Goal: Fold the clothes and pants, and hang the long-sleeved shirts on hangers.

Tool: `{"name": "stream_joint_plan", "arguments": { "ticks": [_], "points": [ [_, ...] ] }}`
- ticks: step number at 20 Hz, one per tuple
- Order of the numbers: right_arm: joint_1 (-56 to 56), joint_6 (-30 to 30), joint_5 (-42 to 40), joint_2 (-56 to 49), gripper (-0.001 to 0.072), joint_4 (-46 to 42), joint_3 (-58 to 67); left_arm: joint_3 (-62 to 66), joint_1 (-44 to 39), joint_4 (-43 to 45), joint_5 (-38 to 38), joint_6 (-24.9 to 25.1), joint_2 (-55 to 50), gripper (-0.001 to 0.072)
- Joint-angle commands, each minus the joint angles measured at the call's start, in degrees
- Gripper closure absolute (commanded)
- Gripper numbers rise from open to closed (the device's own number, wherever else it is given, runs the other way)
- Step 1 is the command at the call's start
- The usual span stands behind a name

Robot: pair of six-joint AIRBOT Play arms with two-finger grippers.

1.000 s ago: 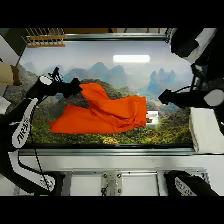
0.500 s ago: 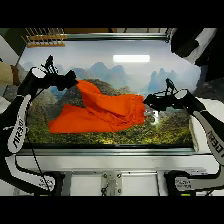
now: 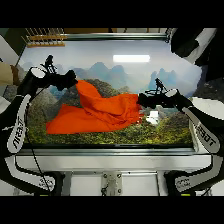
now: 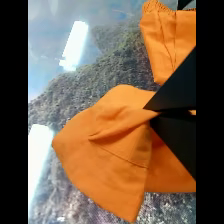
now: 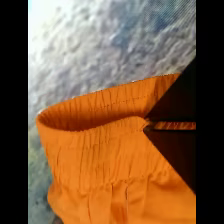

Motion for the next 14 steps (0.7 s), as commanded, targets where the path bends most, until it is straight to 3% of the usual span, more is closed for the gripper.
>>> {"name": "stream_joint_plan", "arguments": {
  "ticks": [1,7,14],
  "points": [
    [0.55,-2.84,0.13,1.42,0.0699,0.48,1.42,0.07,0.35,0.04,0.24,-0.13,1.27,0.07],
    [-1.14,-3.08,4.57,21.53,0.07,-12.0,10.73,7.43,4.2,0.02,2.45,0.02,18.25,0.07],
    [-1.38,-1.88,5.03,52.13,0.07,-12.33,15.76,25.49,5.03,0.04,1.97,1.46,41.2,0.0699]
  ]
}}
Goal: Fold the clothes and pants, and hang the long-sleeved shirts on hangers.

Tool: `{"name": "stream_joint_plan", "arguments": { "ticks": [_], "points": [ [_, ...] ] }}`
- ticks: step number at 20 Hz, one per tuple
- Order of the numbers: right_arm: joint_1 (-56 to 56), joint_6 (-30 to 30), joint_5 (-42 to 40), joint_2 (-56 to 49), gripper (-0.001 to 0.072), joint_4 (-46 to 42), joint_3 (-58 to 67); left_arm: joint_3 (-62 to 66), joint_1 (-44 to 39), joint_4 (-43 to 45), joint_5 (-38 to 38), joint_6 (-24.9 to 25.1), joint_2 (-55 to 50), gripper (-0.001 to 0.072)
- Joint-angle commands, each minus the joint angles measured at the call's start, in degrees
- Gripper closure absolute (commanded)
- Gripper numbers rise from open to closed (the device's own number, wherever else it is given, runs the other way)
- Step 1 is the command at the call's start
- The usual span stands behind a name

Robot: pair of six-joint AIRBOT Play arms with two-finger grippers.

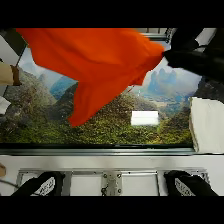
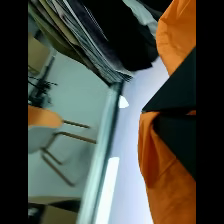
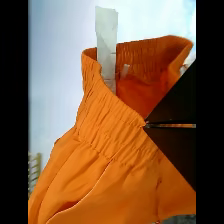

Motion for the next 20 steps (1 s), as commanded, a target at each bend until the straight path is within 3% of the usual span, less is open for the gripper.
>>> {"name": "stream_joint_plan", "arguments": {
  "ticks": [1,7,12,17,20],
  "points": [
    [-0.09,2.29,0.42,14.38,0.07,-0.9,1.25,7.13,0.28,0.11,0.02,0.74,10.91,0.0699],
    [-0.09,8.24,1.4,24.3,0.07,-1.11,1.25,3.17,0.28,0.07,5.05,0.72,22.75,0.0699],
    [-0.09,14.6,10.69,23.91,0.0701,-3.02,1.09,-5.79,0.28,0.04,14.21,0.72,25.46,0.0699],
    [-0.07,21.88,18.64,15.08,0.0701,-7.87,1.03,-8.0,-2.69,-0.39,12.66,0.7,11.23,0.0699],
    [0.83,24.98,18.93,5.95,0.0701,-12.28,1.03,-7.87,-8.74,-0.35,17.57,3.48,-2.73,0.0699]
  ]
}}
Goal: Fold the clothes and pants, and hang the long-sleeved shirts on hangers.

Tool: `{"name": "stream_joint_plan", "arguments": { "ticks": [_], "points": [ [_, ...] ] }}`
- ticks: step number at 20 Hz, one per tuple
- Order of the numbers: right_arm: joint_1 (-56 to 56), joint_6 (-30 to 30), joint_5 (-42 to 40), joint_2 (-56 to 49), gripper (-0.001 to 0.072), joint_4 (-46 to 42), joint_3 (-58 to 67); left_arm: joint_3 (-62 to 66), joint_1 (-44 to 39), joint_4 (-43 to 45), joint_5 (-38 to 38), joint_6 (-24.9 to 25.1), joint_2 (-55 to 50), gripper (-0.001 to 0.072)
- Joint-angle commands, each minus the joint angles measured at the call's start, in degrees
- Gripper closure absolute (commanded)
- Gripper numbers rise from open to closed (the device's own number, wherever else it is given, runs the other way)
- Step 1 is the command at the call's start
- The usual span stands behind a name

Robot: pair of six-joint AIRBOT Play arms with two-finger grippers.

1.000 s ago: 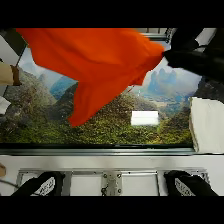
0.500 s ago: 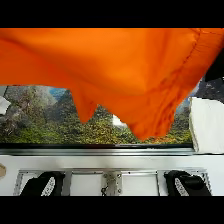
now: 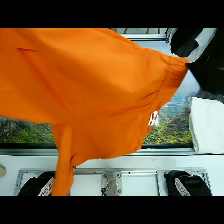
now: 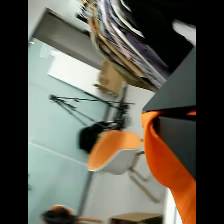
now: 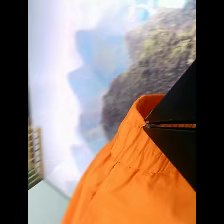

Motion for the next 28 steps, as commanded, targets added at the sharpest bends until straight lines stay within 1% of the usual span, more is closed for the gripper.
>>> {"name": "stream_joint_plan", "arguments": {
  "ticks": [1,2,3,5,7,8,9,10,11,12,13,15,17,19,20,23,26,28],
  "points": [
    [1.2,5.14,1.66,-10.23,0.0701,-6.51,-0.02,-0.35,-6.19,-0.15,6.49,3.21,-15.45,0.0699],
    [1.75,6.47,0.13,-13.99,0.0701,-8.55,-0.02,0.81,-7.67,-0.13,8.0,3.19,-20.96,0.0699],
    [1.99,7.32,-2.4,-17.51,0.0701,-10.08,-0.02,3.56,-8.66,-0.17,7.72,3.17,-26.84,0.0699],
    [2.05,9.57,-10.34,-24.5,0.0701,-10.64,0.0,11.04,-9.77,-0.24,4.02,2.93,-37.27,0.0699],
    [2.05,9.75,-18.78,-30.16,0.07,-10.62,0.13,17.81,-10.08,-0.24,-1.53,2.89,-44.28,0.0699],
    [1.92,9.68,-22.4,-32.44,0.0687,-10.62,0.15,19.82,-9.86,-0.15,-3.82,2.67,-46.23,0.0649],
    [1.53,9.68,-24.41,-33.92,0.0509,-10.6,0.17,21.53,-9.18,-0.2,-6.43,1.36,-47.6,0.0263],
    [1.03,9.11,-25.2,-34.69,0.0196,-10.6,0.17,22.01,-8.02,-0.15,-9.18,-0.76,-47.93,-0.0013],
    [0.44,8.09,-24.72,-34.71,0.0089,-10.62,0.17,21.88,-6.38,-0.15,-12.7,-2.64,-47.67,0.0026],
    [-0.31,6.93,-23.61,-34.03,0.0106,-10.64,0.17,20.57,-4.13,-0.13,-17.16,-4.11,-46.84,0.0028],
    [-1.09,5.62,-21.66,-33.14,0.0106,-10.64,0.15,18.05,-2.08,0.31,-21.18,-4.66,-45.53,0.0028],
    [-2.19,2.62,-15.3,-30.45,0.0106,-10.91,-0.02,9.53,1.31,3.96,-28.39,-4.63,-41.7,0.0028],
    [-2.03,1.7,-9.22,-27.3,0.0106,-13.29,-1.05,-3.39,2.97,9.11,-31.01,-4.74,-36.37,0.0028],
    [-1.92,1.7,-5.42,-23.21,0.0106,-13.6,-4.24,-18.6,3.26,10.86,-30.27,-4.94,-30.56,0.0028],
    [-1.92,1.75,-4.33,-21.31,0.0106,-13.55,-5.97,-26.45,3.28,10.14,-29.09,-4.96,-28.06,0.0029],
    [-1.92,1.77,-3.65,-16.37,0.0106,-12.39,-10.73,-44.19,1.81,8.87,-21.03,-5.68,-23.45,0.0028],
    [-1.92,1.77,-3.65,-14.25,0.0106,-10.95,-12.92,-52.54,-0.35,0.13,-13.57,-5.44,-22.99,0.0028],
    [-1.92,1.77,-3.67,-14.12,0.0106,-10.16,-13.11,-53.81,-2.82,-2.29,-10.1,-5.42,-23.02,0.0028]
  ]
}}
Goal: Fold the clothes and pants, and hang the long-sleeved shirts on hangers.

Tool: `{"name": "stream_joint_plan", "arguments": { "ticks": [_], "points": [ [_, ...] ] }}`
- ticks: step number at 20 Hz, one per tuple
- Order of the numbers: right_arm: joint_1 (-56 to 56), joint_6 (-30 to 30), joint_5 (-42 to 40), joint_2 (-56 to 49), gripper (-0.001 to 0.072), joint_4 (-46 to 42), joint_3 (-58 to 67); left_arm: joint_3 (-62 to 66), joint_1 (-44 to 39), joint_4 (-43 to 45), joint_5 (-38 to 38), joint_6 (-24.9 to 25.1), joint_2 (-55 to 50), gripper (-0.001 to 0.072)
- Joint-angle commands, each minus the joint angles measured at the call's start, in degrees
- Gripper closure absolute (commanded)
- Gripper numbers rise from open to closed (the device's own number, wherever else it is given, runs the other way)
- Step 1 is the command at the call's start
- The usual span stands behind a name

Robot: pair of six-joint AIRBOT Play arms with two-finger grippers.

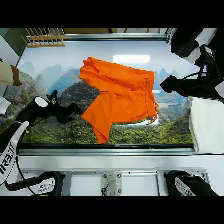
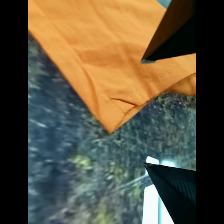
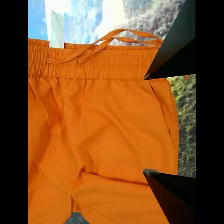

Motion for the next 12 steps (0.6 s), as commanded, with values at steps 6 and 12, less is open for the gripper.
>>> {"name": "stream_joint_plan", "arguments": {
  "ticks": [6,12],
  "points": [
    [-0.02,-0.17,0.76,1.49,0.0106,2.01,-1.44,-2.4,-7.19,-6.49,9.14,-1.18,-3.69,0.0029],
    [-0.02,-0.17,0.76,1.49,0.0106,1.99,-1.44,8.13,-7.65,-5.35,7.8,-1.07,-9.03,0.0699]
  ]
}}
